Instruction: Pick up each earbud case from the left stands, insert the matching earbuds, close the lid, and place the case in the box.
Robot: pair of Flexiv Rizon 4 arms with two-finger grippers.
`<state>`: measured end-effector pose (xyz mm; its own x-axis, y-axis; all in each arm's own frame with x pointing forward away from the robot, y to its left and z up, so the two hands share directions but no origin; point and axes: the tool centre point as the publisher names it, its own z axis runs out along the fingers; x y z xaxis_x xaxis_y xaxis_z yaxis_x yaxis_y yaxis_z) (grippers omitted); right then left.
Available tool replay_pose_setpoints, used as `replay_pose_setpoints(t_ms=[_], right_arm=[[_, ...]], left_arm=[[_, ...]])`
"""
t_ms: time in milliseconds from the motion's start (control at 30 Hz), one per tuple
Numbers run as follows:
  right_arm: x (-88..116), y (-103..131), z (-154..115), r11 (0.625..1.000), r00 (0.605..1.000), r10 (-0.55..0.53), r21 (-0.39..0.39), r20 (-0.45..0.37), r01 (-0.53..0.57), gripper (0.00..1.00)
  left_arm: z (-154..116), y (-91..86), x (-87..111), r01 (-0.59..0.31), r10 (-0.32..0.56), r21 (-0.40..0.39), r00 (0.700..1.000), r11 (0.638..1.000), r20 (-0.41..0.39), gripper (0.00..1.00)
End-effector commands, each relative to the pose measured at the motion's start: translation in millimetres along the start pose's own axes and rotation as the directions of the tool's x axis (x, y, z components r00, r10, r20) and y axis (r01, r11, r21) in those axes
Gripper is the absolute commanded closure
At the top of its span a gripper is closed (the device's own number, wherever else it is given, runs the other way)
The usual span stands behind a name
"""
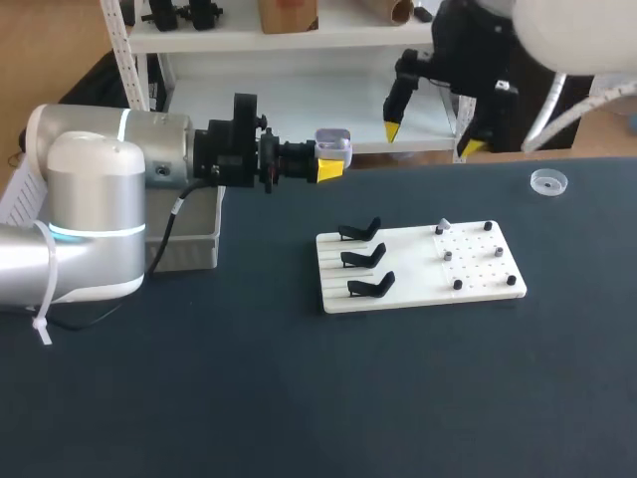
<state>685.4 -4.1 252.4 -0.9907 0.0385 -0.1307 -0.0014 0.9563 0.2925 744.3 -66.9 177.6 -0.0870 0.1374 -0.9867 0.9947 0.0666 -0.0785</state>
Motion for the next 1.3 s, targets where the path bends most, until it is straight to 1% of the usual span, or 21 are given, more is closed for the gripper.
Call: replay_pose_setpoints(t_ms=[33,300,333,367,400,433,467,500,567,600,700,767,833,967,1100,1167,1300], right_arm=[[4.6,-4.1,-0.4,0.997,1.000,0.000,-0.076,0.010,0.001,0.00],[4.6,-4.1,-0.4,0.997,1.000,0.000,-0.076,0.010,0.001,0.00],[4.1,-6.6,2.5,0.997,0.996,-0.071,0.008,0.053,0.071,0.00],[3.8,-9.4,5.9,0.995,0.992,-0.101,0.018,0.081,0.100,0.00],[2.0,-13.6,8.5,0.995,0.987,-0.100,-0.001,0.127,0.101,0.00],[1.5,-18.3,13.0,0.987,0.977,-0.155,0.057,0.145,0.148,0.00],[0.2,-23.6,16.5,0.985,0.973,-0.166,0.068,0.159,0.157,0.00],[-1.5,-28.9,19.8,0.985,0.973,-0.167,0.062,0.162,0.159,0.00],[-5.7,-38.9,27.2,0.980,0.964,-0.191,0.084,0.184,0.178,0.00],[-7.8,-42.8,31.8,0.975,0.963,-0.210,0.109,0.170,0.193,0.00],[-14.0,-54.2,47.3,0.976,0.972,-0.191,0.135,0.135,0.173,0.00],[-16.7,-60.8,56.7,0.980,0.977,-0.172,0.125,0.123,0.157,0.00],[-18.0,-64.5,64.4,0.981,0.977,-0.174,0.109,0.124,0.161,0.00],[-20.6,-71.4,78.9,0.979,0.976,-0.186,0.105,0.114,0.174,0.00],[-24.2,-79.8,94.9,0.979,0.982,-0.171,0.130,0.081,0.160,0.00],[-26.5,-83.7,100.7,0.983,0.986,-0.152,0.117,0.073,0.143,0.00],[-30.1,-89.3,112.3,0.981,0.986,-0.153,0.129,0.071,0.143,0.00]], left_arm=[[0.0,-1.2,0.4,-0.001,0.001,-0.004,1.000,1.000,0.002,1.00],[0.0,-1.2,0.4,-0.001,0.001,-0.004,1.000,1.000,0.002,1.00],[0.0,-1.2,0.4,-0.001,0.001,-0.004,1.000,1.000,0.002,1.00],[0.0,-1.2,0.4,-0.001,0.001,-0.004,1.000,1.000,0.002,1.00],[0.0,-1.2,0.4,-0.001,0.001,-0.004,1.000,1.000,0.002,1.00],[0.0,-1.2,0.4,-0.001,0.001,-0.004,1.000,1.000,0.002,1.00],[0.0,-1.2,0.4,-0.001,0.001,-0.004,1.000,1.000,0.002,1.00],[0.0,-1.2,0.4,-0.001,0.001,-0.004,1.000,1.000,0.002,1.00],[0.0,-1.2,0.4,-0.001,0.001,-0.004,1.000,1.000,0.002,1.00],[0.0,-1.2,0.4,-0.001,0.001,-0.004,1.000,1.000,0.002,1.00],[0.0,-1.2,0.4,-0.001,0.001,-0.004,1.000,1.000,0.002,1.00],[0.0,-1.2,0.4,-0.001,0.001,-0.004,1.000,1.000,0.002,1.00],[0.0,-1.2,0.4,-0.001,0.001,-0.004,1.000,1.000,0.002,1.00],[0.0,-1.2,0.4,-0.001,0.001,-0.004,1.000,1.000,0.002,1.00],[0.0,-1.2,0.4,-0.001,0.001,-0.004,1.000,1.000,0.002,1.00],[0.0,-1.2,0.4,-0.001,0.001,-0.004,1.000,1.000,0.002,1.00],[0.0,-1.2,0.4,-0.001,0.001,-0.004,1.000,1.000,0.002,1.00]])
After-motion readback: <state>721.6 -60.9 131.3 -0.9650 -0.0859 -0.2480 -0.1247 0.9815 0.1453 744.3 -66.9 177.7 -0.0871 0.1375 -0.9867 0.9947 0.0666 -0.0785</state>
